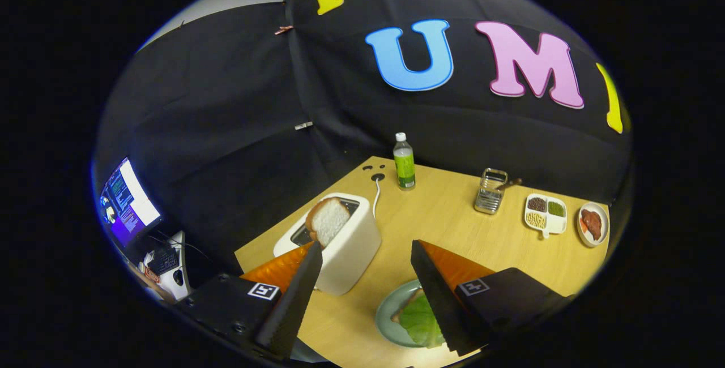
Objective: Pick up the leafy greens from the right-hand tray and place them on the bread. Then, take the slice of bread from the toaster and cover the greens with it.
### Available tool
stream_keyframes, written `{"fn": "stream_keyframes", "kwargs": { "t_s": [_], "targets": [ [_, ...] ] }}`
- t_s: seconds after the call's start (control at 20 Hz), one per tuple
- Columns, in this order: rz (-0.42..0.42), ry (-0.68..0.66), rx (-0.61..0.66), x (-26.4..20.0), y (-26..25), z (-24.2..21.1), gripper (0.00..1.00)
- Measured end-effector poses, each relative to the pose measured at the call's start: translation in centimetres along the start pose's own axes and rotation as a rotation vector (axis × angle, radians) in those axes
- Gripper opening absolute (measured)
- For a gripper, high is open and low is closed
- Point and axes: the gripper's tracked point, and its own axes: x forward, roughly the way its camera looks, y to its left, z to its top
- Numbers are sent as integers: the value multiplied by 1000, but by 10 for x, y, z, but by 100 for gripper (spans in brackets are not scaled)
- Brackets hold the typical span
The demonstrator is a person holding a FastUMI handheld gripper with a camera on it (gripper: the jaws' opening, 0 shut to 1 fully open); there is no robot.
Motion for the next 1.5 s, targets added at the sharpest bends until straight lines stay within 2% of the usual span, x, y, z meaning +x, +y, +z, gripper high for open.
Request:
{"fn": "stream_keyframes", "kwargs": {
  "t_s": [0.35,0.9,1.1,1.2,1.4,1.45,1.5],
  "targets": [
    [-6,-5,51,58,46,24,98],
    [-82,134,127,155,60,-24,98],
    [-187,162,127,163,41,-37,96],
    [-214,159,124,166,37,-36,86],
    [-213,217,159,170,40,-51,45],
    [-205,223,168,172,42,-51,30],
    [-203,227,178,171,44,-52,25]
  ]
}}
